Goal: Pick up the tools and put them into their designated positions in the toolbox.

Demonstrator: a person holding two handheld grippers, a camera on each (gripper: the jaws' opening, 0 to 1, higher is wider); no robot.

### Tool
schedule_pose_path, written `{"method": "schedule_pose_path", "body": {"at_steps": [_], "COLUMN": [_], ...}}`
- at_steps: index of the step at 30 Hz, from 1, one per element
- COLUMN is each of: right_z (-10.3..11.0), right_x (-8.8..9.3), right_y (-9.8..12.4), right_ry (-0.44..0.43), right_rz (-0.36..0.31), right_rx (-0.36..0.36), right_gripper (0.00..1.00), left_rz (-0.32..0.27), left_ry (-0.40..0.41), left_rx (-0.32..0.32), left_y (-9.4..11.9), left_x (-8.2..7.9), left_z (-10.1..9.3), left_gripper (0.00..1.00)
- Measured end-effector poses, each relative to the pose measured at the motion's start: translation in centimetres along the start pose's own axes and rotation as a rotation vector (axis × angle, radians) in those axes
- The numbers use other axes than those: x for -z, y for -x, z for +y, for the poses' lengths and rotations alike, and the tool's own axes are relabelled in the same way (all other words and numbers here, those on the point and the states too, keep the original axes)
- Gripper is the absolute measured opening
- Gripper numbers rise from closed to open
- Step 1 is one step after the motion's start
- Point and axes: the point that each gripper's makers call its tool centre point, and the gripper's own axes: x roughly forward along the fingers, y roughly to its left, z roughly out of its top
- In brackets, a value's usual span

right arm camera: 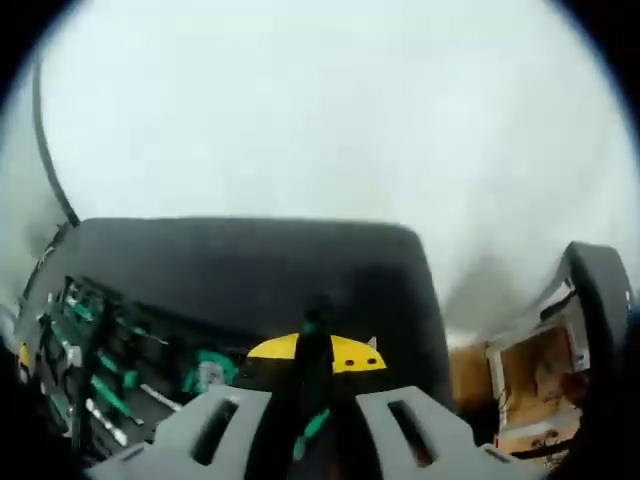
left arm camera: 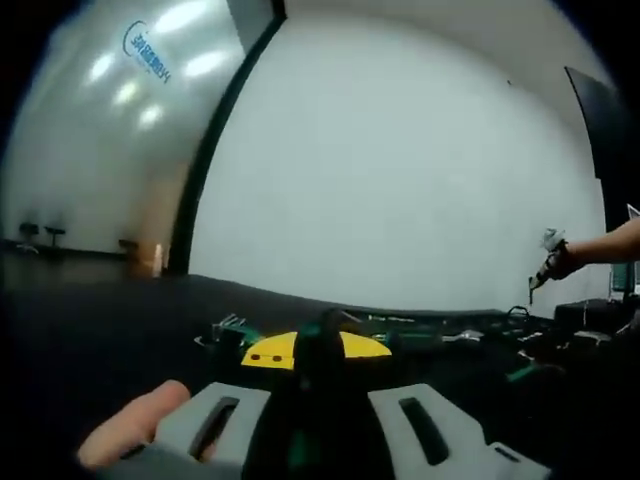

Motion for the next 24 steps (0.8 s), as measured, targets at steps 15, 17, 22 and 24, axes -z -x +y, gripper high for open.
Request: {"method": "schedule_pose_path", "body": {"at_steps": [15, 17, 22, 24], "right_z": [12.3, 14.1, 19.4, 21.3], "right_x": [-1.9, 0.4, 7.1, 9.6], "right_y": [12.3, 12.5, 14.3, 14.6], "right_ry": [-0.565, -0.611, -0.824, -0.845], "right_rz": [-0.280, -0.261, -0.233, -0.218], "right_rx": [-0.537, -0.600, -0.756, -0.802], "right_gripper": [0.07, 0.06, 0.07, 0.07], "left_rz": [-0.055, 0.055, -0.022, -0.018], "left_ry": [-0.185, -0.286, -0.311, -0.372], "left_rx": [0.182, 0.275, 0.490, 0.512], "left_y": [0.2, 0.2, 2.2, 2.4], "left_x": [-5.0, -5.1, -7.1, -6.4], "left_z": [-10.9, -15.9, -26.8, -28.8], "left_gripper": [0.15, 0.16, 0.40, 0.42]}}
